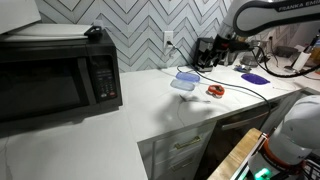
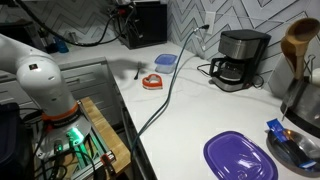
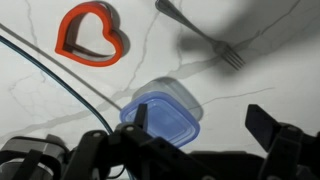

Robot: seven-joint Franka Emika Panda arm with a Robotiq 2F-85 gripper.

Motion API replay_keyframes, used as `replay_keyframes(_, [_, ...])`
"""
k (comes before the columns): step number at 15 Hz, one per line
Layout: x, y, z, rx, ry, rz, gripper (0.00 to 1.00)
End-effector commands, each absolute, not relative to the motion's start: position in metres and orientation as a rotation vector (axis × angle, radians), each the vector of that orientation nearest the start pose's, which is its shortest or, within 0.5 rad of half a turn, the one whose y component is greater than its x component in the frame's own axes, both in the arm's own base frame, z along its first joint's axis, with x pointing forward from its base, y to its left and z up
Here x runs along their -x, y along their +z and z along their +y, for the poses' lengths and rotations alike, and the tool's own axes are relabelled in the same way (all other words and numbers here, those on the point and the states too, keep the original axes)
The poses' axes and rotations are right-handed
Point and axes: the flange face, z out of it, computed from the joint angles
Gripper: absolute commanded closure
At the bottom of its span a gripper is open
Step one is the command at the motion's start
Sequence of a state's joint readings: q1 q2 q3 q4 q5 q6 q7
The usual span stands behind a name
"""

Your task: Move the lid to the left and place it on the bowl

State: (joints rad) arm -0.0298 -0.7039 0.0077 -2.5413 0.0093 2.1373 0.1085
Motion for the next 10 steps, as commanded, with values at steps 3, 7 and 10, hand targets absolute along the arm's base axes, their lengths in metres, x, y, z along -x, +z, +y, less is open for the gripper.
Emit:
replay_keyframes(3, [-0.378,0.504,-0.061,3.057,-0.482,0.349,0.00])
replay_keyframes(7, [-0.389,0.474,-0.083,3.061,-0.393,0.450,0.00])
replay_keyframes(10, [-0.402,0.455,-0.094,3.058,-0.324,0.490,0.00])
